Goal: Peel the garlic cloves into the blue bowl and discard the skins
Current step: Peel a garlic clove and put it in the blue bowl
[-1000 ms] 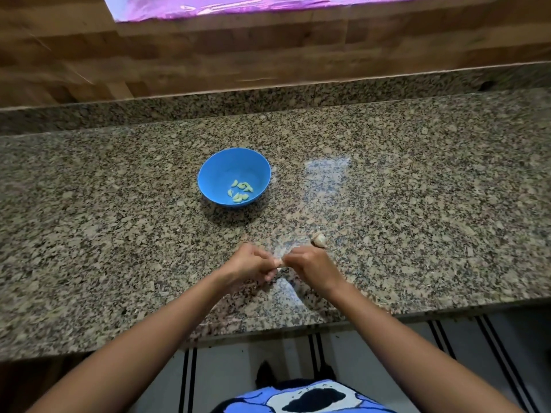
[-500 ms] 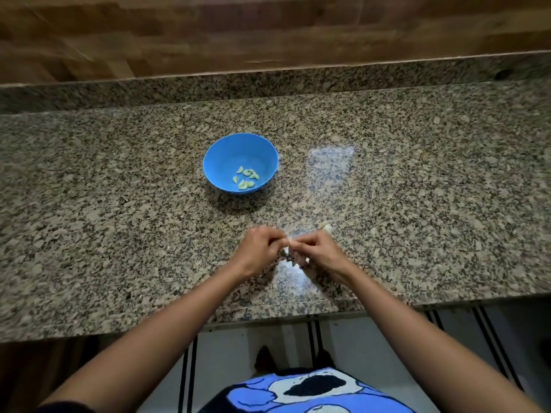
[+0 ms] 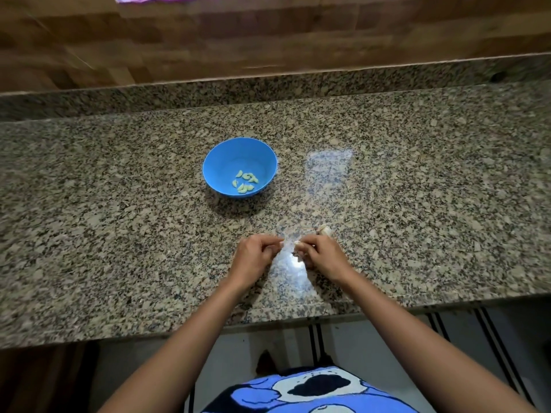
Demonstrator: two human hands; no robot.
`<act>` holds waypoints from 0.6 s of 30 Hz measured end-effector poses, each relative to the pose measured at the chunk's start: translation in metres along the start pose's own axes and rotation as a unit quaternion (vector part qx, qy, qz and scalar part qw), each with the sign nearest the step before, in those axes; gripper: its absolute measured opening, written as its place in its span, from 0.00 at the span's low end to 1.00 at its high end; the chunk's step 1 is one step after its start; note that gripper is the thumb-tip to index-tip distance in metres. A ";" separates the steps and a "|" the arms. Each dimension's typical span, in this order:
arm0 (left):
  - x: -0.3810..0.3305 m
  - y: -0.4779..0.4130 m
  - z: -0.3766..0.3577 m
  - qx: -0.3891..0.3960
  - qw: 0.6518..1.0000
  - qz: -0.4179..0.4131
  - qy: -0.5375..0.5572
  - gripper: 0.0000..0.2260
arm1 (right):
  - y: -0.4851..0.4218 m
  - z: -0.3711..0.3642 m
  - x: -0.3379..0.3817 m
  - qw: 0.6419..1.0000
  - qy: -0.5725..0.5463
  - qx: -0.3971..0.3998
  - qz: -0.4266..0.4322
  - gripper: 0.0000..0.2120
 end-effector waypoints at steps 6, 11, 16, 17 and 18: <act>-0.014 0.001 -0.002 -0.038 0.997 -0.014 -0.070 0.04 | 0.005 0.000 0.003 1.000 -0.001 0.011 0.000 0.07; -0.017 0.002 -0.014 -0.017 0.993 -0.021 0.112 0.10 | 0.003 -0.004 0.004 0.999 0.032 0.033 -0.017 0.10; -0.008 0.003 -0.011 -0.082 0.930 0.089 0.347 0.08 | 0.004 -0.003 0.005 0.973 -0.181 0.140 -0.026 0.09; -0.009 0.003 -0.011 -0.089 0.915 0.104 0.379 0.07 | 0.005 -0.002 0.005 0.960 -0.224 0.164 -0.041 0.09; -0.010 0.005 -0.011 -0.094 0.905 0.111 0.400 0.07 | 0.005 -0.002 0.004 0.948 -0.252 0.185 -0.056 0.08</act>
Point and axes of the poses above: each hand's wrist, its own y-axis away from the middle knuckle, its own z-axis out of the back of the hand, x = y × z, the point moved 5 cm from there along -y, towards the middle knuckle, and after that the axes turned 15 degrees about -z, right-handed, at the moved point
